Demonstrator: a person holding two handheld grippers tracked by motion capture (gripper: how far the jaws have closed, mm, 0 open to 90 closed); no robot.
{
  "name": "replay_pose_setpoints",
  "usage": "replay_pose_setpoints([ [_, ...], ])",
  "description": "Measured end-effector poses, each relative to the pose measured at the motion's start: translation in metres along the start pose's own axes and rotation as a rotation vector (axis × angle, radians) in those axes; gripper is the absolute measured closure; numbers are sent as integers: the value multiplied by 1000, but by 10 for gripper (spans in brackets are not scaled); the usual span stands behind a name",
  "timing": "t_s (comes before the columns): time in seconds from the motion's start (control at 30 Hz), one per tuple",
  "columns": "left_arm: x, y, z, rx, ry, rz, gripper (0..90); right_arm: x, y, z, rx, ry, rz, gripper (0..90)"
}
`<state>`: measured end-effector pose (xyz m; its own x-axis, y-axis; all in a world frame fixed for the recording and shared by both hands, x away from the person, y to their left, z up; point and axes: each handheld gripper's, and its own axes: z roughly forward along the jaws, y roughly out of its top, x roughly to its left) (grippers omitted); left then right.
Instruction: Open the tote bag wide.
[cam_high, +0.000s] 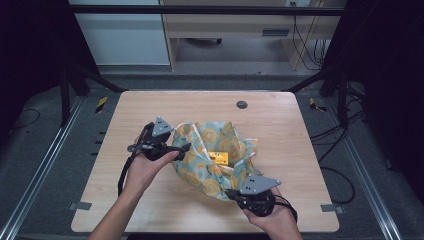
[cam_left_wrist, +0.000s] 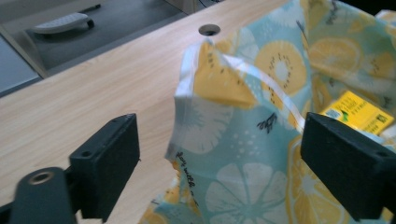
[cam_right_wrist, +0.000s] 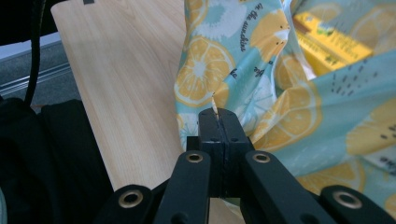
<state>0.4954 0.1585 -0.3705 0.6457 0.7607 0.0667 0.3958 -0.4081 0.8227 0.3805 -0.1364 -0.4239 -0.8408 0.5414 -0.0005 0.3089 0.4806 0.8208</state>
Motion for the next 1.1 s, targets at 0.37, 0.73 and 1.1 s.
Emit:
replay_pose_setpoints([
  [0.37,-14,-21,3,23,-47,23,673,-3,-17,9,30,4,38,900],
  [0.73,-35,-48,-10,-20,-102,29,897,-3,-18,6,38,-25,54,762],
  [1.1,-38,-65,-16,-35,-127,13,899,-4,4,-15,7,-107,55,441],
])
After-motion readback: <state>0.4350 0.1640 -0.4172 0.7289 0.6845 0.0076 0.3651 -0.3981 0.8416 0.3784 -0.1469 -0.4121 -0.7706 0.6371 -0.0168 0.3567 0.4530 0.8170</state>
